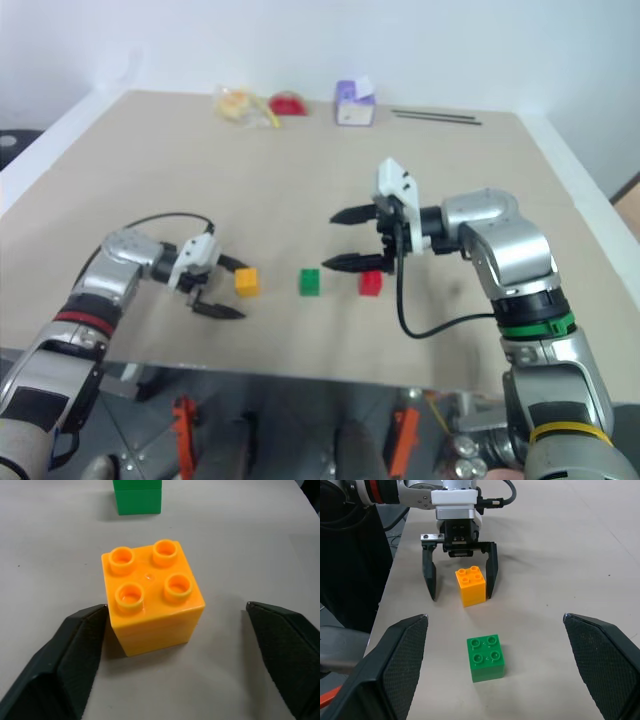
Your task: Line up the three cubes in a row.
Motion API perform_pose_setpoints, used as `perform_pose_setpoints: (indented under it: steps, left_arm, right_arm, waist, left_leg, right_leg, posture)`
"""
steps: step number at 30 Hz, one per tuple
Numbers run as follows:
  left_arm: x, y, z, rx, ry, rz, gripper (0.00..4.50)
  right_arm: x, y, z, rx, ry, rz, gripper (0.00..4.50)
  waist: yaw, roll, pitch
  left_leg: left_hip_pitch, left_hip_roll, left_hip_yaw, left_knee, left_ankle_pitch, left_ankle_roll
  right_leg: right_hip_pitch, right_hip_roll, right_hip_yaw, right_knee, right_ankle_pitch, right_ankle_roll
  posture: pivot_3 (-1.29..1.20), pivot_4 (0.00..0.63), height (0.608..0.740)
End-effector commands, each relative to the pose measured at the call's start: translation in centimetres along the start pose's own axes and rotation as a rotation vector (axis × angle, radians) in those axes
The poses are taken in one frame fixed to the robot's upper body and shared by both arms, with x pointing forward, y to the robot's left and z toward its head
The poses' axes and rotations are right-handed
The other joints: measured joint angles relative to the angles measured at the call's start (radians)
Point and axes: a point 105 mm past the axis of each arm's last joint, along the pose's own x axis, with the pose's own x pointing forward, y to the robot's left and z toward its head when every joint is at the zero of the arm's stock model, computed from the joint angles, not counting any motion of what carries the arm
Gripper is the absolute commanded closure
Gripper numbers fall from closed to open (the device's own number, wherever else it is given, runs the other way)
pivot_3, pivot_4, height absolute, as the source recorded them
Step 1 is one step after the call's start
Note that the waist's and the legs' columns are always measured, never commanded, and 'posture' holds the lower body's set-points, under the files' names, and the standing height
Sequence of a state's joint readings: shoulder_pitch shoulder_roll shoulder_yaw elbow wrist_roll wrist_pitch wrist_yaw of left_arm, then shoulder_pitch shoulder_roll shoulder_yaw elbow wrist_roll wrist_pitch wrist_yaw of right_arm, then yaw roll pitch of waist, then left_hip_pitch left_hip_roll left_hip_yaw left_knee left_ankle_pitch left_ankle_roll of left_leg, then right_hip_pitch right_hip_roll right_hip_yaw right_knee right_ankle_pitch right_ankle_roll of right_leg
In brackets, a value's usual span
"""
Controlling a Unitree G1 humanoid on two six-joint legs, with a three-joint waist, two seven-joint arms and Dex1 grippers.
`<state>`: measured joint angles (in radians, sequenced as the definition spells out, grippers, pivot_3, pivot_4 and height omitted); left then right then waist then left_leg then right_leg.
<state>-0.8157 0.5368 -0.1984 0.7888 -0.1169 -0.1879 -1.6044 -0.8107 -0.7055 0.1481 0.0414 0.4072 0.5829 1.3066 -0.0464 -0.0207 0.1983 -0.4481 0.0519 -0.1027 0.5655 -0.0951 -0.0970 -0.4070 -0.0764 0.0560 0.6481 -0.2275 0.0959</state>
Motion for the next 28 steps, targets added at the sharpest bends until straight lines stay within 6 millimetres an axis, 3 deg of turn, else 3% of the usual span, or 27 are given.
perform_pose_setpoints:
  steps: [1,5,8,11,14,16,19,21,25,28]
  left_arm:
    - [-0.6,0.4,1.1,0.029,-0.023,0.022,0.04]
    - [-1.2,1.5,3.1,0.001,-0.117,0.090,0.04]
    - [-2.5,3.6,6.9,-0.078,-0.337,0.247,0.04]
    - [-4.7,6.3,9.6,-0.215,-0.577,0.540,0.04]
    - [-6.9,7.4,10.1,-0.318,-0.715,0.807,0.04]
    - [-8.5,7.7,8.5,-0.376,-0.729,1.071,0.04]
    - [-10.1,6.2,5.5,-0.432,-0.700,1.383,0.04]
    - [-10.5,5.3,4.3,-0.457,-0.675,1.495,0.04]
    - [-12.2,2.7,0.2,-0.498,-0.543,1.793,0.04]
    - [-11.9,2.5,-1.2,-0.495,-0.468,1.829,0.04]
  right_arm:
    - [-0.7,-0.2,1.4,-0.051,-0.031,-0.019,0.00]
    - [-0.8,-0.2,1.4,-0.048,-0.038,-0.021,0.00]
    - [-1.2,-0.3,1.5,-0.001,-0.095,-0.050,0.00]
    - [-2.2,-2.7,1.8,0.053,-0.216,-0.246,0.00]
    - [-3.8,-5.7,1.2,0.114,-0.326,-0.509,0.00]
    - [-4.4,-6.6,0.0,0.144,-0.351,-0.669,0.00]
    - [-5.2,-7.0,-1.9,0.140,-0.383,-0.886,0.00]
    - [-6.0,-7.2,-2.8,0.151,-0.403,-1.003,0.00]
    - [-7.3,-7.6,-6.2,0.213,-0.397,-1.354,0.00]
    - [-7.1,-7.3,-8.2,0.209,-0.366,-1.473,0.00]
  waist:
    - [0.000,0.000,0.000]
    - [0.000,0.000,0.000]
    - [0.001,0.000,0.000]
    - [0.001,0.000,0.000]
    - [0.001,0.000,0.000]
    - [0.000,0.000,0.000]
    - [-0.001,0.000,0.000]
    - [0.001,0.000,0.000]
    - [0.002,0.000,0.000]
    - [0.002,0.000,0.000]
  left_leg:
    - [0.000,0.000,0.000,0.000,0.000,0.000]
    - [-0.001,0.000,0.000,-0.001,0.000,0.000]
    - [-0.002,0.000,0.000,-0.002,0.000,0.000]
    - [-0.005,0.000,-0.002,-0.001,0.000,0.000]
    - [-0.005,0.000,-0.002,0.000,0.000,0.000]
    - [-0.004,0.000,-0.002,0.000,0.000,0.000]
    - [0.000,0.000,-0.002,-0.001,0.000,0.000]
    - [0.000,0.000,-0.002,-0.002,0.000,0.000]
    - [-0.002,-0.001,-0.002,-0.001,0.002,-0.002]
    - [-0.001,-0.001,-0.002,0.000,0.004,-0.002]
  right_leg:
    - [0.000,0.000,0.000,0.000,0.000,0.000]
    - [0.000,0.000,0.000,0.000,-0.001,0.002]
    - [-0.001,0.000,0.000,0.000,-0.003,0.005]
    - [-0.001,0.000,-0.002,0.000,-0.002,0.008]
    - [0.000,0.000,-0.002,0.000,-0.001,0.009]
    - [0.000,0.000,-0.002,0.000,-0.001,0.009]
    - [0.002,0.000,-0.002,0.001,-0.001,0.008]
    - [0.002,0.000,-0.002,0.001,0.000,0.007]
    - [0.001,0.000,-0.001,0.001,0.002,0.008]
    - [0.002,0.000,-0.002,0.000,0.002,0.003]
  posture:
    - [0.00,0.150,0.740]
    - [0.00,0.150,0.740]
    - [0.00,0.150,0.740]
    - [0.00,0.150,0.740]
    - [0.00,0.150,0.740]
    - [0.00,0.150,0.740]
    - [0.00,0.150,0.740]
    - [0.00,0.150,0.740]
    - [0.00,0.150,0.740]
    - [0.00,0.150,0.740]
